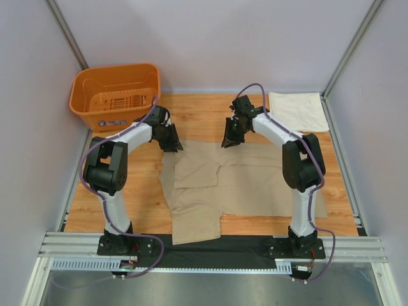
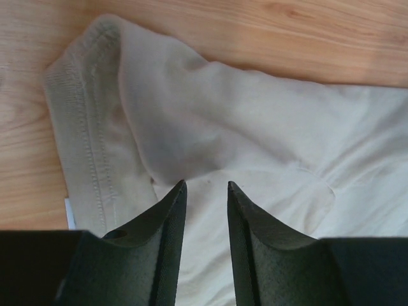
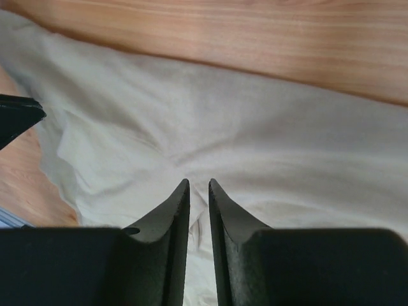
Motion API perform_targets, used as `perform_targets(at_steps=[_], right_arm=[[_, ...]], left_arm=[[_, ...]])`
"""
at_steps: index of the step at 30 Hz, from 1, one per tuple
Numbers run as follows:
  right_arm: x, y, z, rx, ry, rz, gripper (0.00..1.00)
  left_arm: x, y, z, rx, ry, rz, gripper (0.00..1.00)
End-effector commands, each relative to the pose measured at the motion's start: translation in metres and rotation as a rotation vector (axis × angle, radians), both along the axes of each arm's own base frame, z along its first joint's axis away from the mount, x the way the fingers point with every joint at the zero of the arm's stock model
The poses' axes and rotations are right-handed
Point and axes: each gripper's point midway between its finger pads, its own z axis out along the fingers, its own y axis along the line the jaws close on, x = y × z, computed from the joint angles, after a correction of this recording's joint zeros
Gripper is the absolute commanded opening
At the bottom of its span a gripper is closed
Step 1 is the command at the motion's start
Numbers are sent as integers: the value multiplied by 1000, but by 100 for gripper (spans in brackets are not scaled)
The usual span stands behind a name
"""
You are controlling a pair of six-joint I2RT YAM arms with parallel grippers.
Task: Fold and stack the t-shirts
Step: Fold the tshirt
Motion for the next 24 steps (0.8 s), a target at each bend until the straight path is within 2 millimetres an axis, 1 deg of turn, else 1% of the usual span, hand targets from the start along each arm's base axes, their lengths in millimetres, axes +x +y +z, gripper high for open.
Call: perform_targets(at_steps=[1,2,3,5,6,7,8,9,12,13,15,16,17,18,19,20,22,23,24], right_arm=[[25,9,-8,6,-28,-56,20],[27,10,-14,3,-19,-57,21],[29,11,-11,8,-24,-59,24],[28,10,-9,4,-29,-57,28],[29,9,-5,-1,-43,-58,35],[27,6,-4,-7,-46,-56,38],[25,5,-3,-20,-53,-43,40],[25,0,-3,-40,-58,-45,43],[13,-14,1,-90,-52,-25,48],[11,-20,9,-96,-66,-29,50],[0,-32,4,-116,-50,-34,53],[-3,-41,4,-120,-46,-47,53],[-13,-50,6,-126,-42,-54,54],[-16,-57,7,-133,-40,-64,56],[-18,-67,10,-136,-42,-81,56],[-27,-74,11,-143,-36,-85,57],[-34,-90,15,-157,-39,-103,59],[-38,-95,17,-159,-41,-107,59],[-47,-101,20,-160,-46,-109,60]], left_arm=[[11,10,-10,45,10,62,40],[10,18,-18,71,38,93,40],[3,24,-31,91,90,103,40],[-4,34,-43,111,140,116,41],[-9,45,-53,122,182,137,41],[-8,44,-54,93,176,122,41],[-8,44,-53,71,173,122,41],[-6,44,-51,64,163,125,41],[0,49,-45,85,158,131,41],[2,50,-43,81,159,136,41],[5,54,-37,85,162,147,41],[6,60,-35,105,158,159,41],[7,71,-31,142,152,176,41],[9,76,-29,157,143,183,41],[11,86,-26,159,138,202,41],[13,92,-26,164,134,205,41],[16,101,-22,166,126,203,41],[19,105,-20,179,120,204,41],[23,109,-15,200,114,198,40]])
